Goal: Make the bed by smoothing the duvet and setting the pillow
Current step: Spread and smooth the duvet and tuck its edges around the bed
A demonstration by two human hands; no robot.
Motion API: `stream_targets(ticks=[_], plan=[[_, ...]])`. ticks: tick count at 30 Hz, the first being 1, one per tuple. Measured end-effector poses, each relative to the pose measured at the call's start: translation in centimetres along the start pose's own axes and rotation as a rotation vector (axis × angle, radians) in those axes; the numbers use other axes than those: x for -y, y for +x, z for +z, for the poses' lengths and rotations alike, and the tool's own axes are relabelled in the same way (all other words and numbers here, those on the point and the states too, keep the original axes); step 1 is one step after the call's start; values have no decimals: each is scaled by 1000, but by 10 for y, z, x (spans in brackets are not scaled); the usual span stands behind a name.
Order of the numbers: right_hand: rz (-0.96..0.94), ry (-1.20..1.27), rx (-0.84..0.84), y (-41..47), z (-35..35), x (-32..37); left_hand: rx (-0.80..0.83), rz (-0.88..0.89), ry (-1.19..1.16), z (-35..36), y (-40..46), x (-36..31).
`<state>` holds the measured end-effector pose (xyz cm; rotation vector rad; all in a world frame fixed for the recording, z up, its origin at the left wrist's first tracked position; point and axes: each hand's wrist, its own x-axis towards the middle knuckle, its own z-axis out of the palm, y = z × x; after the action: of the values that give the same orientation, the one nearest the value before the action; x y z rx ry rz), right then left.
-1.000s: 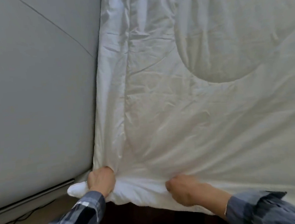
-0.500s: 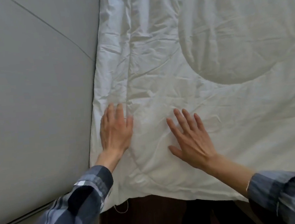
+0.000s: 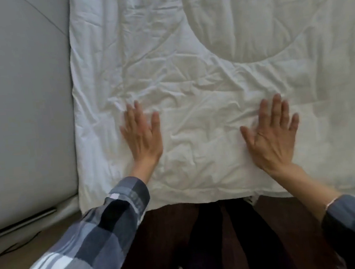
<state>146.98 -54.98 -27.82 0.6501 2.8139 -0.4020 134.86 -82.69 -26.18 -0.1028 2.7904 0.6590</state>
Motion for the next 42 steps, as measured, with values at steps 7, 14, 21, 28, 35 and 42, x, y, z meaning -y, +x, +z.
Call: stream_targets(ticks=[7, 14, 21, 28, 35, 42], plan=[[185, -55, 56, -105, 29, -115, 40, 149, 406, 44, -131, 121], [637, 303, -76, -103, 7, -74, -280, -738, -240, 29, -166, 69], [1392, 1046, -172, -110, 30, -59, -506, -1386, -1153, 18, -145, 95], [1599, 1812, 85, -88, 64, -60, -487, -1397, -1851, 47, -114, 148], [1300, 2073, -10, -81, 111, -75, -457, -1450, -1676, 97, -99, 167], [1525, 1504, -169, -98, 153, -84, -103, -1328, -809, 109, -115, 155]])
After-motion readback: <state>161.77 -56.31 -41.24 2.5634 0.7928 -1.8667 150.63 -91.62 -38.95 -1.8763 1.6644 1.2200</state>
